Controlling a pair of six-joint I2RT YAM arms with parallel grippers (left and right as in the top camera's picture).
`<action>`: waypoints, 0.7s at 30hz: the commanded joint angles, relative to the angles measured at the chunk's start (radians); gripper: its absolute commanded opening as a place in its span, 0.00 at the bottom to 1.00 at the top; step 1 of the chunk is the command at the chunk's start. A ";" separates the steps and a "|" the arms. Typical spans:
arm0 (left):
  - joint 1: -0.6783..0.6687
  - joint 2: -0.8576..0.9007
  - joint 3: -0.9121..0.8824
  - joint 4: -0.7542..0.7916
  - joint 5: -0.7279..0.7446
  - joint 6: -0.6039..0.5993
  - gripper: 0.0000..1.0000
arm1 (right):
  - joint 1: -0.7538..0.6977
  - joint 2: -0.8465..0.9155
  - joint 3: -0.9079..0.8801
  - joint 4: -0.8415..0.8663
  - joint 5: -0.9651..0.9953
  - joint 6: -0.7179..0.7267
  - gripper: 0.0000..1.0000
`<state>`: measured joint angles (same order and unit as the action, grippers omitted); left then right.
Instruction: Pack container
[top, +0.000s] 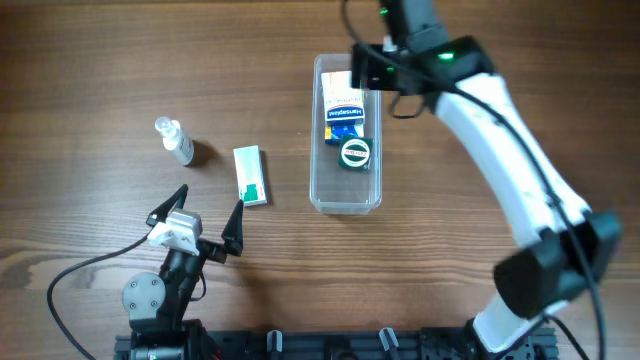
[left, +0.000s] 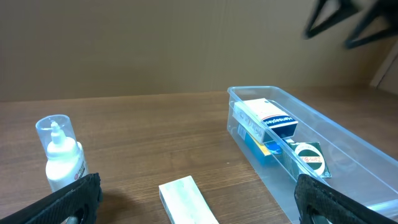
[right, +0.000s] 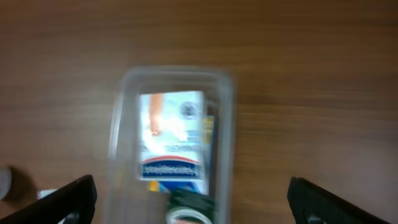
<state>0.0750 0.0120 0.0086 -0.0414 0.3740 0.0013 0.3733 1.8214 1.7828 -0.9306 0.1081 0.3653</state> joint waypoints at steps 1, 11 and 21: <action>0.004 -0.003 -0.003 -0.004 -0.009 -0.010 1.00 | -0.098 -0.021 -0.004 -0.097 0.178 -0.006 1.00; 0.004 -0.003 -0.003 -0.004 -0.009 -0.010 1.00 | -0.541 -0.017 -0.011 -0.243 0.032 0.065 1.00; 0.004 -0.003 -0.003 -0.004 -0.009 -0.010 1.00 | -0.670 -0.017 -0.011 -0.294 0.010 0.245 1.00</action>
<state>0.0750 0.0120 0.0086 -0.0414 0.3740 0.0013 -0.2939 1.7985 1.7771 -1.2198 0.1387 0.5282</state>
